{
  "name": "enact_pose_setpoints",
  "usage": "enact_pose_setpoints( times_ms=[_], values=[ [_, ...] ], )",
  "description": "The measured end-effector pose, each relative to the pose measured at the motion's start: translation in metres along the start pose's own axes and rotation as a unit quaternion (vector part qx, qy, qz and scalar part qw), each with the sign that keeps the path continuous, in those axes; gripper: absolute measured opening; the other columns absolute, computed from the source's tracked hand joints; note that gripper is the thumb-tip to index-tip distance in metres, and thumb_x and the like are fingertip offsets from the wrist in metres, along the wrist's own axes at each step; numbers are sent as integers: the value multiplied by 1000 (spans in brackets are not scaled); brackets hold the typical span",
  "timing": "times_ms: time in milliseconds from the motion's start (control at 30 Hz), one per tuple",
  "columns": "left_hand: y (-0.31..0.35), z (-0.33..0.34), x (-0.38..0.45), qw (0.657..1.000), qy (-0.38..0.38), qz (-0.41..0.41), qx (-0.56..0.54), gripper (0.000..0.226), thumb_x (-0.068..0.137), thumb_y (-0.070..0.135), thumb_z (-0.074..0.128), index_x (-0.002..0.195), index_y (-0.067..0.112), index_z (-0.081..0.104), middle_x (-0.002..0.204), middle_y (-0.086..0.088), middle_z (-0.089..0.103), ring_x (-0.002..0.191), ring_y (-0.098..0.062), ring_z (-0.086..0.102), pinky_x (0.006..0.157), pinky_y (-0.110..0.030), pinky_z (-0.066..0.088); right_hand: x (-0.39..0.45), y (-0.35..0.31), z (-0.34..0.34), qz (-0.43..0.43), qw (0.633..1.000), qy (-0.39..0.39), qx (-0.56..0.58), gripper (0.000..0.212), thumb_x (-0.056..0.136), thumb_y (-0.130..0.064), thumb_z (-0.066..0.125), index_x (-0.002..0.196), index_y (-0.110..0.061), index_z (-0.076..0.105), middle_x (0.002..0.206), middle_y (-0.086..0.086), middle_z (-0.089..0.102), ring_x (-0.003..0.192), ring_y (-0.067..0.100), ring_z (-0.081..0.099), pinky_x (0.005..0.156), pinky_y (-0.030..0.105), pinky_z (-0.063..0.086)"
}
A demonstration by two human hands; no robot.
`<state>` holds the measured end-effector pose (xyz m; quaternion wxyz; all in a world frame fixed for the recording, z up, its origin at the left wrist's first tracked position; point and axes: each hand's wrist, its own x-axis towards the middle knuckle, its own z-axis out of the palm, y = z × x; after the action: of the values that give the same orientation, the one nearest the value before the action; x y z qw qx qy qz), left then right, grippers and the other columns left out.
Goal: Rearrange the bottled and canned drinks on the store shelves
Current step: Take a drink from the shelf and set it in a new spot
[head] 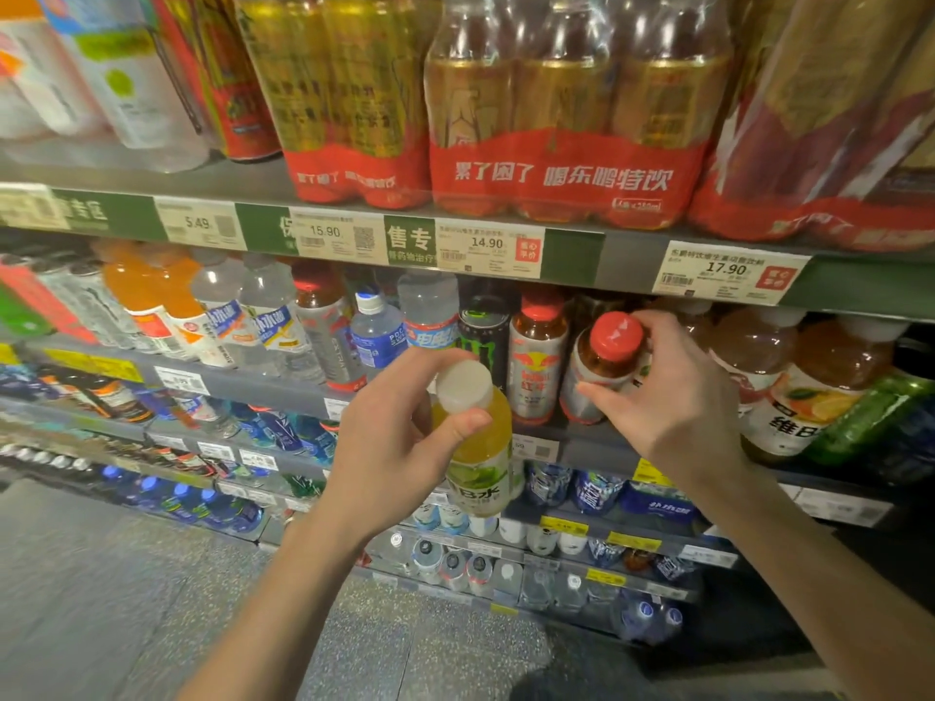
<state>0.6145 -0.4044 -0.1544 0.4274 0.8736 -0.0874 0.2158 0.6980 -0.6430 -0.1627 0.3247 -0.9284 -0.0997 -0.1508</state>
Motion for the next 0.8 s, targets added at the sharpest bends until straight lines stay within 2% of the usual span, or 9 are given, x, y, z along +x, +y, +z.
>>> enact_pose_setpoints(
  times_ms=[133,200,333,467,533,600,700,800],
  values=[
    [-1,-2,3,1000,11,-2,5,35,86,50,65,115,32,60,76,30,55,52,-2,42,55,-12,27,5,-5,2,2,999,-24,-31,72,75,-39,87,129,-35,39,125,-2,64,115,27,61,92,42,52],
    [-1,-4,4,1000,14,-5,5,34,85,51,64,114,35,58,76,29,54,52,-3,42,55,-12,27,8,-6,4,-2,999,-37,-37,68,78,-37,85,129,-33,40,125,-1,62,117,26,59,94,44,52],
    [-2,-6,7,1000,18,-4,12,33,86,53,63,114,36,58,79,27,54,53,-4,42,55,-14,27,10,-7,9,-16,995,-24,-92,65,81,-33,83,133,-20,47,125,5,59,120,29,55,87,41,51],
    [-2,-6,9,999,28,-11,18,39,86,53,63,115,28,62,76,27,53,52,-4,43,55,-18,28,14,-4,10,-66,984,10,-165,58,76,-28,86,122,-6,58,112,17,61,110,38,55,75,46,55],
    [0,-5,11,999,31,-9,20,40,86,53,63,115,26,62,76,28,54,52,-4,42,54,-19,29,18,-7,5,-53,978,-12,-203,48,86,-32,77,124,-9,58,113,15,62,112,37,53,75,43,53],
    [2,-4,12,999,34,-7,15,39,86,52,63,115,26,62,76,29,54,51,-4,42,54,-20,30,20,-10,2,-39,972,-45,-226,48,94,-36,66,135,-14,53,122,11,62,118,35,51,81,41,52],
    [6,-2,15,999,36,-8,7,38,87,51,63,116,26,62,75,29,53,51,-5,42,55,-16,29,21,-15,-6,-26,970,-74,-228,48,99,-40,56,141,-20,45,127,8,60,122,31,49,84,39,51],
    [10,0,18,999,38,-8,11,39,87,52,62,117,26,63,78,29,52,53,-5,43,55,-19,29,21,-16,-11,-20,970,-96,-221,48,100,-40,54,144,-22,43,128,7,59,124,29,48,85,39,50]
  ],
)
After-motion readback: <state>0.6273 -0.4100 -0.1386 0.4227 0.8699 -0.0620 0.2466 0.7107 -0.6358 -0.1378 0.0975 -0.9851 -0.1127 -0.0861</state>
